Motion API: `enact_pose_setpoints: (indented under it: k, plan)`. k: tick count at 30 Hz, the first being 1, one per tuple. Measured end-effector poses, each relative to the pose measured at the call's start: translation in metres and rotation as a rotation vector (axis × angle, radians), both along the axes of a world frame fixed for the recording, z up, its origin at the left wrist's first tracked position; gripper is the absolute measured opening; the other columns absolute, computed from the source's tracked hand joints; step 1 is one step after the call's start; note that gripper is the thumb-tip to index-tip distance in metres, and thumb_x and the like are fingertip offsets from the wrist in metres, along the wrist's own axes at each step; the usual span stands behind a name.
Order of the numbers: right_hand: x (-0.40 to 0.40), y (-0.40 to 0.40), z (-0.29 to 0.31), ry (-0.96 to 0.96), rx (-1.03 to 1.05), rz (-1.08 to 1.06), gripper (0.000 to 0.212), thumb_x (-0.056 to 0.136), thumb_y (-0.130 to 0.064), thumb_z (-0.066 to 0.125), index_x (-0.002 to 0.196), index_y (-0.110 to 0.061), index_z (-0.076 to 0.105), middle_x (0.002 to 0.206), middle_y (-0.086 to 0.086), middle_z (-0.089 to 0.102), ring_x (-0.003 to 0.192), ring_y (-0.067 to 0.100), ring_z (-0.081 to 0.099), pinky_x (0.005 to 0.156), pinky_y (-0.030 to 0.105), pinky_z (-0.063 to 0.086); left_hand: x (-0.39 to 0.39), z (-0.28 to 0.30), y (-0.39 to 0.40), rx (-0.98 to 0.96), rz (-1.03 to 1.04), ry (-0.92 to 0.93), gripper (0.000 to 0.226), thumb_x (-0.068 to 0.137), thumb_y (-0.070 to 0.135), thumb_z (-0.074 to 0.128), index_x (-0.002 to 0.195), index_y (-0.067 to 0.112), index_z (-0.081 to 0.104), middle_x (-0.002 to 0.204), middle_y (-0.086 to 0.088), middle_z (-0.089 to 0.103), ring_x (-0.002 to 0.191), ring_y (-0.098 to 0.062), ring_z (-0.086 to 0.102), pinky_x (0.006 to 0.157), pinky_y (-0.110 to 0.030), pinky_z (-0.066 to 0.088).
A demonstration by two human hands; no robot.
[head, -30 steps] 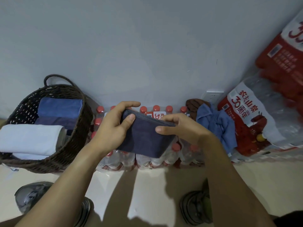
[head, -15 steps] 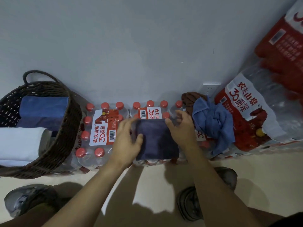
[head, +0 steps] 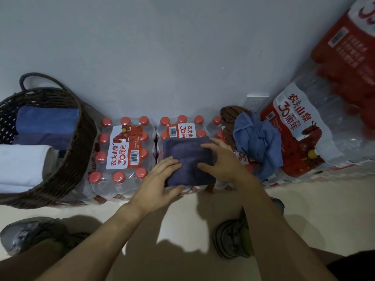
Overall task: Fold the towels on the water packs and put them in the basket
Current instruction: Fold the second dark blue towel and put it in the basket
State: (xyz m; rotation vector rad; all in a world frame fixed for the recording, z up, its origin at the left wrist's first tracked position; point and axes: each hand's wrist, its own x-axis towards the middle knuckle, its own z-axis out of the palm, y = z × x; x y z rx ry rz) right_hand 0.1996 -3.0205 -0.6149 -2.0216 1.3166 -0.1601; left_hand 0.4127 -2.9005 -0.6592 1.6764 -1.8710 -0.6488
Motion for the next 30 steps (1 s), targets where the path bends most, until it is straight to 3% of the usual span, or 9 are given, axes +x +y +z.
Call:
enact_pose_setpoints:
  k: [2, 5, 7, 10, 13, 17, 22, 26, 30]
  plan:
    - [-0.004, 0.003, -0.003, -0.007, 0.005, -0.025, 0.067, 0.085, -0.031, 0.073, 0.144, -0.028, 0.042, 0.159, 0.0, 0.024, 0.144, 0.024, 0.026, 0.112, 0.039, 0.03, 0.001, 0.0, 0.001, 0.024, -0.043, -0.025, 0.069, 0.08, 0.031, 0.078, 0.141, 0.016, 0.05, 0.149, 0.004, 0.042, 0.143, -0.01, 0.029, 0.118, -0.02, 0.017]
    - [0.0, 0.007, 0.005, -0.074, -0.164, -0.061, 0.062, 0.085, -0.03, 0.073, 0.141, -0.023, 0.048, 0.152, 0.001, 0.034, 0.137, 0.02, 0.035, 0.106, 0.029, 0.032, 0.001, 0.004, -0.002, 0.033, -0.017, -0.036, 0.071, 0.077, 0.017, 0.08, 0.141, 0.013, 0.049, 0.15, -0.004, 0.044, 0.142, -0.019, 0.035, 0.119, -0.029, 0.022]
    - [0.007, 0.01, 0.015, -0.149, -0.255, 0.005, 0.049, 0.081, -0.032, 0.077, 0.127, -0.021, 0.061, 0.134, -0.002, 0.053, 0.121, 0.013, 0.05, 0.099, 0.022, 0.04, 0.001, 0.005, -0.003, 0.044, 0.014, -0.035, 0.075, 0.075, 0.021, 0.082, 0.141, 0.013, 0.049, 0.149, -0.005, 0.046, 0.14, -0.021, 0.039, 0.116, -0.027, 0.025]
    - [0.021, 0.021, 0.025, -0.176, -0.14, 0.151, 0.041, 0.071, -0.044, 0.083, 0.107, -0.026, 0.072, 0.106, -0.012, 0.07, 0.095, -0.001, 0.063, 0.083, 0.016, 0.053, 0.0, 0.006, -0.001, 0.06, -0.01, -0.027, 0.08, 0.074, 0.028, 0.083, 0.142, 0.012, 0.046, 0.15, -0.003, 0.043, 0.142, -0.017, 0.035, 0.116, -0.024, 0.023]
    - [0.024, 0.031, 0.014, -0.131, -0.057, 0.215, 0.059, 0.059, -0.049, 0.089, 0.111, -0.027, 0.071, 0.116, -0.014, 0.067, 0.104, -0.002, 0.058, 0.088, 0.013, 0.044, -0.001, 0.008, 0.0, 0.049, 0.009, -0.006, 0.065, 0.081, 0.02, 0.077, 0.14, 0.012, 0.051, 0.149, -0.004, 0.045, 0.142, -0.016, 0.035, 0.117, -0.017, 0.019]
    - [0.01, 0.035, -0.007, -0.173, -0.048, 0.148, 0.066, 0.057, -0.031, 0.094, 0.117, -0.022, 0.068, 0.129, -0.007, 0.06, 0.119, 0.011, 0.053, 0.103, 0.03, 0.042, 0.002, 0.018, -0.004, 0.043, 0.056, 0.032, 0.041, 0.091, 0.022, 0.067, 0.13, 0.011, 0.062, 0.139, -0.003, 0.057, 0.135, -0.015, 0.046, 0.106, -0.001, 0.018]
    - [0.003, 0.032, -0.016, -0.255, -0.129, 0.035, 0.049, 0.068, -0.007, 0.079, 0.115, -0.018, 0.069, 0.115, -0.001, 0.067, 0.108, 0.014, 0.061, 0.098, 0.036, 0.05, 0.006, 0.025, -0.011, 0.083, 0.122, 0.043, 0.041, 0.095, 0.035, 0.059, 0.131, 0.014, 0.061, 0.131, 0.0, 0.063, 0.119, -0.017, 0.06, 0.093, -0.014, 0.038]
    - [-0.001, 0.022, -0.013, -0.259, -0.092, 0.028, 0.034, 0.078, -0.01, 0.075, 0.11, -0.019, 0.07, 0.104, -0.002, 0.071, 0.097, 0.011, 0.066, 0.086, 0.03, 0.055, 0.007, 0.028, -0.013, 0.088, 0.07, 0.012, 0.048, 0.081, 0.041, 0.075, 0.121, 0.02, 0.058, 0.111, 0.003, 0.069, 0.094, -0.015, 0.067, 0.076, -0.018, 0.044]
    - [-0.005, 0.013, -0.007, -0.308, -0.061, -0.015, 0.031, 0.077, -0.021, 0.082, 0.104, -0.024, 0.068, 0.097, -0.01, 0.07, 0.089, 0.002, 0.066, 0.074, 0.016, 0.053, 0.002, 0.032, -0.022, 0.048, 0.197, -0.027, 0.033, 0.09, 0.04, 0.065, 0.112, 0.016, 0.059, 0.098, -0.005, 0.072, 0.084, -0.024, 0.067, 0.071, -0.03, 0.05]
